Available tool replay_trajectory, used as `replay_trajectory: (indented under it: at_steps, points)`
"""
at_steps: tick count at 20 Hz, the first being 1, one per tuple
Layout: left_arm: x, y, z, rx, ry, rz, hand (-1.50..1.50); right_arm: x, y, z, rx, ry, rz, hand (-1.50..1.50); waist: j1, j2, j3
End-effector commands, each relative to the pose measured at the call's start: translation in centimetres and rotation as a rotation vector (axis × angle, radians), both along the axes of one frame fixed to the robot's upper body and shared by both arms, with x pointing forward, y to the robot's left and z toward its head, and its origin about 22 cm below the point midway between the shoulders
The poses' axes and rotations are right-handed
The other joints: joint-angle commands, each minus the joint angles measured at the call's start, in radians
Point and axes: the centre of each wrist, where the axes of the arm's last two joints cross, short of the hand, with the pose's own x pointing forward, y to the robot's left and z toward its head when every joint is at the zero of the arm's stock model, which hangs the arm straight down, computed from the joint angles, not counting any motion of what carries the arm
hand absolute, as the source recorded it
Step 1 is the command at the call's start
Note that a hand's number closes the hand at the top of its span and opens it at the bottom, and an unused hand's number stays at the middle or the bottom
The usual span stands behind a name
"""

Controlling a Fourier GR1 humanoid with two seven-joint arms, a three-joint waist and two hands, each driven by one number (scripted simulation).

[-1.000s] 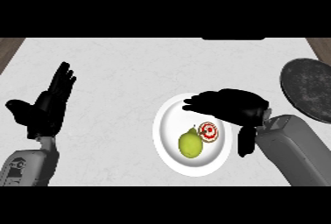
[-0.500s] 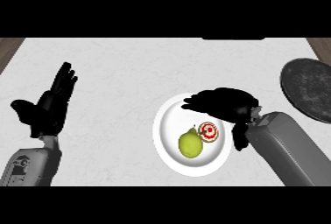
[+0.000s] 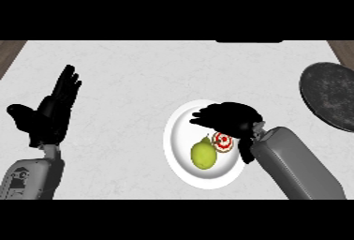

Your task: Pick the cupcake from the plate and place it in the pan

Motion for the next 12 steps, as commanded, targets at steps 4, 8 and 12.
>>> replay_trajectory:
  at_steps: [4,8,12]
  points:
    - [-1.5,0.2,-0.1,-0.001,-0.007,-0.005,0.00,0.6,-0.2,-1.7,-0.059,0.040,0.004,-1.50,0.003,-0.001,0.000]
    - [0.8,0.6,-1.6,-0.009,0.010,0.002,0.00,-0.1,0.8,-2.4,-0.055,0.065,0.054,1.50,-0.004,0.001,0.000]
    - [-0.4,0.3,-1.5,-0.003,-0.001,-0.006,0.00,0.0,0.2,-3.8,-0.037,0.049,0.163,1.50,0.002,0.000,0.000]
